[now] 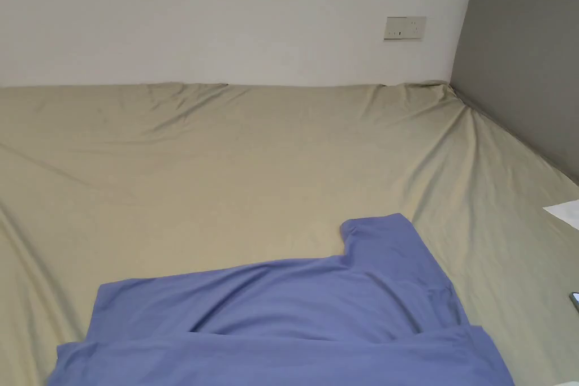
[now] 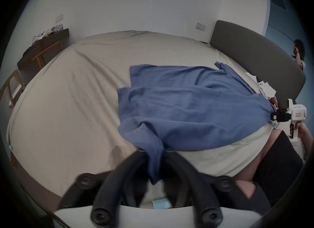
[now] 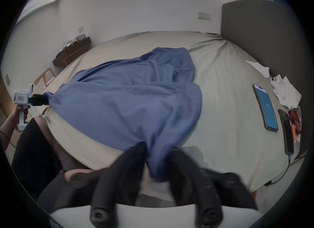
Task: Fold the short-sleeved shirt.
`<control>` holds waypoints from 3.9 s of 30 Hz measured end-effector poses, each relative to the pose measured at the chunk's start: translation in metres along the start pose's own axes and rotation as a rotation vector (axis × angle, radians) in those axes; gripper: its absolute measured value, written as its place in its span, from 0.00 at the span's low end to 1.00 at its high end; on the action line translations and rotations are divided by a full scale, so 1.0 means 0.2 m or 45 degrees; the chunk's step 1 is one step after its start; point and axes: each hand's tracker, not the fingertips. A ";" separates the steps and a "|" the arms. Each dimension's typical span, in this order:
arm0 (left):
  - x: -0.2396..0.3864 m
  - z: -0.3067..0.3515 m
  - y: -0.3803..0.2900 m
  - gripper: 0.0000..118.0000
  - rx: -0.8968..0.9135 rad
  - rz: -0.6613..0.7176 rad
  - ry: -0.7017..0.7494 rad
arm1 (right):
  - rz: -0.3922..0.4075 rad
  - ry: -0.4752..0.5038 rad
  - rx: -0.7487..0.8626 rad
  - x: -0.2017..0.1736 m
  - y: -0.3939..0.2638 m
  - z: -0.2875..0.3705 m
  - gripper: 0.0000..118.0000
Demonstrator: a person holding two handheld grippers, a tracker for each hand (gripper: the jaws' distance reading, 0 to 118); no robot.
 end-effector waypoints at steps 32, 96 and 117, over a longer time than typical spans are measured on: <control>-0.09 -1.06 0.96 0.86 -0.159 -0.032 0.277 | 0.117 0.193 0.568 -0.44 0.49 0.27 0.03; -0.18 -0.01 0.24 0.02 0.043 0.045 -0.147 | 0.035 0.178 -0.040 0.08 0.17 0.08 0.01; -0.27 0.50 0.01 0.89 0.348 0.259 -0.373 | 0.035 -0.016 0.670 -0.36 0.09 0.70 0.58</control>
